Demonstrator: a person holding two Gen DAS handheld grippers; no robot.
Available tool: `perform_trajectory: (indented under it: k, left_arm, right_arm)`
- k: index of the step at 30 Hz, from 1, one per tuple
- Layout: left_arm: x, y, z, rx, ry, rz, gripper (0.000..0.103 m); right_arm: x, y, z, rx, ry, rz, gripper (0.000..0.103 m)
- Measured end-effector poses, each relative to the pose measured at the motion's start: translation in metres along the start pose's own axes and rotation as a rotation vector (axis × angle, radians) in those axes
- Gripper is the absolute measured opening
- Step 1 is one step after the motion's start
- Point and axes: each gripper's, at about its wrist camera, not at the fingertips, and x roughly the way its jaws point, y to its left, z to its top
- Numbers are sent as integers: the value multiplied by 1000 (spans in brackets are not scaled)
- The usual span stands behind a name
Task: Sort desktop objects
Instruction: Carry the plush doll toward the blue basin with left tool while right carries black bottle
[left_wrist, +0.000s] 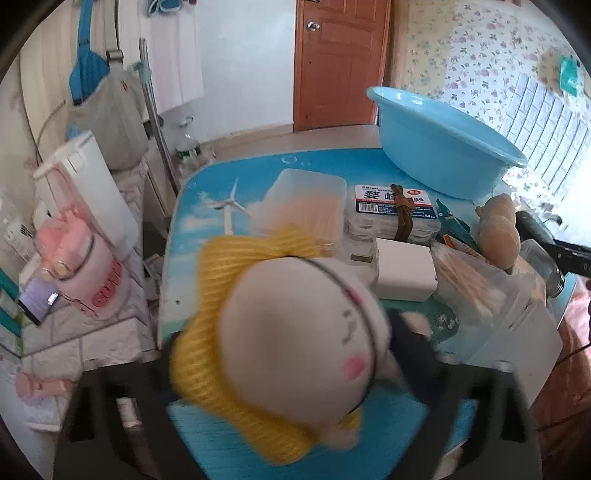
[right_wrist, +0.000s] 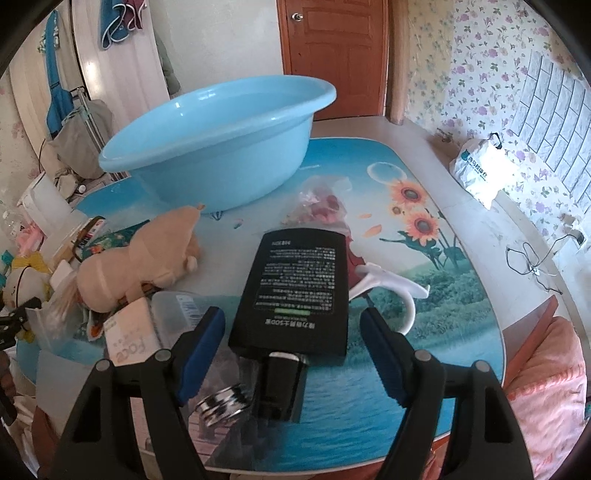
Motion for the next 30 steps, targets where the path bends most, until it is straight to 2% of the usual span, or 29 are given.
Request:
perform_trajectory:
  k: [2,5,19,30]
  left_arm:
    - [-3,-1,0,-1,7,-11,78]
    - [-6,-3,1,-2,9,-20,77]
    - [-47,-21,11,0,-72,-55,78]
    - [-44,-29,12,9,-64,-50,78]
  right_arm:
    - [3,0,1,-2,2,1,76]
    - [4,0,1,-15,4,7,65]
    - [-9,-9,-9,-96,6,84,64]
    - [-4,-2,-13,-172,19,-16,66]
